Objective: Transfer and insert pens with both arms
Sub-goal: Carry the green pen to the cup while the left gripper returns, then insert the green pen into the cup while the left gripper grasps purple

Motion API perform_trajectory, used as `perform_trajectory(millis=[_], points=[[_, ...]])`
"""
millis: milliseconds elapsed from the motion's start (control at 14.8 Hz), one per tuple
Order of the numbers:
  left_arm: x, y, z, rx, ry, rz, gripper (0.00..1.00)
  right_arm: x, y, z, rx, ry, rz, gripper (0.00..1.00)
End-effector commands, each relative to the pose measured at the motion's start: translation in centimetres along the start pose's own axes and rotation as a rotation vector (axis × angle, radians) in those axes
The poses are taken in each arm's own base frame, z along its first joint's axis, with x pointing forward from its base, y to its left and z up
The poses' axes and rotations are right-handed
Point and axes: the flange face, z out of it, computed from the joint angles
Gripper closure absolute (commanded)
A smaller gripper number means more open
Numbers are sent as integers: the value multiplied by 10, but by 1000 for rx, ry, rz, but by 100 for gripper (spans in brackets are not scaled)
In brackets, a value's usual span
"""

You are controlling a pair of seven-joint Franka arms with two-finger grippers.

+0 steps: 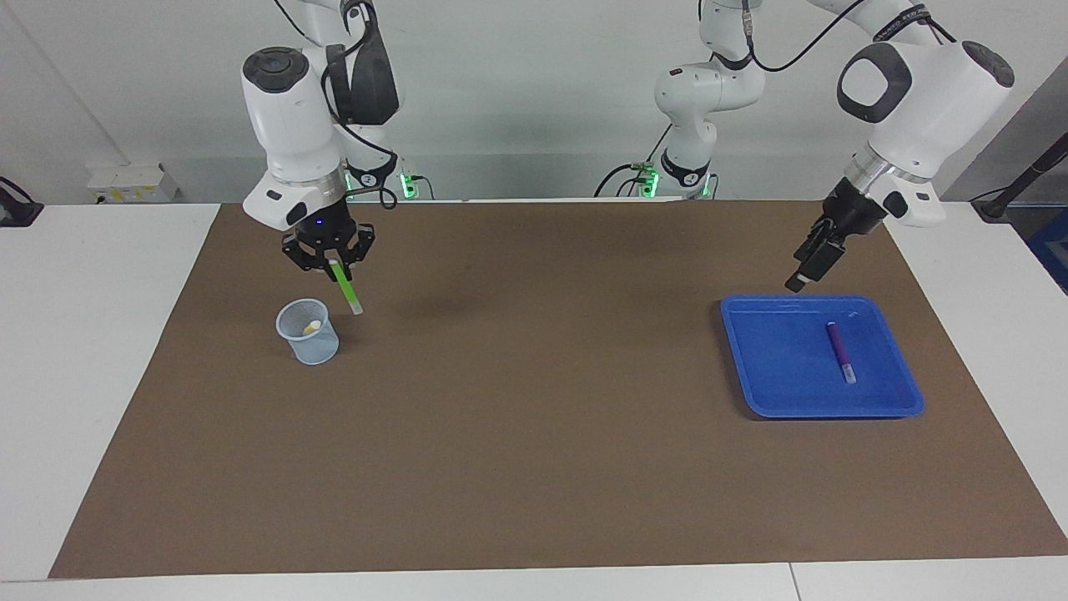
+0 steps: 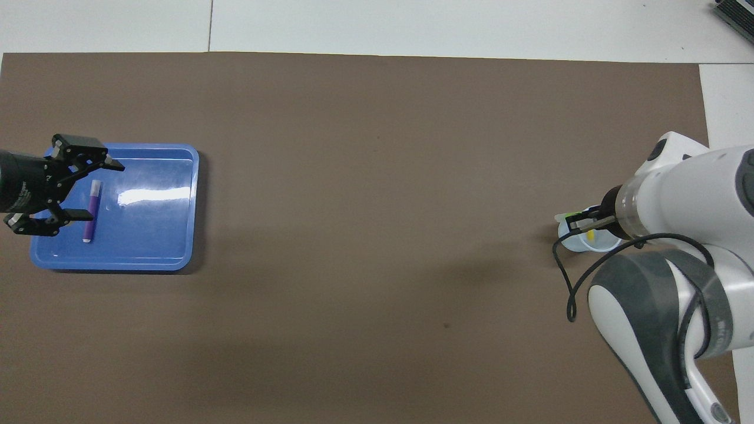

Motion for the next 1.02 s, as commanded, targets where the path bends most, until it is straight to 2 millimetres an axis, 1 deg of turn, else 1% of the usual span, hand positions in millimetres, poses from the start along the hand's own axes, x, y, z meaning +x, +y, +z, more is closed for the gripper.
perform_trajectory(millis=[0,68,135,203,271,339,406,474,610,745,881,948], points=[[10,-23,18,136,37,263,0,-8,23,1,-45,-18,-29,100],[18,-29,28,195,43,391,0,-11,33,3,-51,-24,-29,100],[33,-41,36,228,47,482,0,-12,42,4,-54,-28,-39,100],[51,-56,42,228,56,531,0,-15,49,7,-53,-34,-41,100],[60,-62,51,227,66,574,0,-17,53,6,-55,-35,-43,100],[69,-68,64,236,81,656,0,-19,55,9,-55,-42,-42,100],[84,-78,70,255,125,749,0,-23,57,13,-57,-46,-41,100],[98,-85,82,257,134,782,0,-28,61,17,-58,-51,-34,100],[110,-85,109,260,138,808,0,-31,60,22,-58,-60,-38,100],[118,-83,140,298,136,858,0,-34,60,29,-57,-65,-37,100],[130,-89,163,336,125,898,0,-36,60,41,-57,-56,-38,100],[135,-90,170,334,122,906,0,-37,60,45,-57,-51,-38,100]])
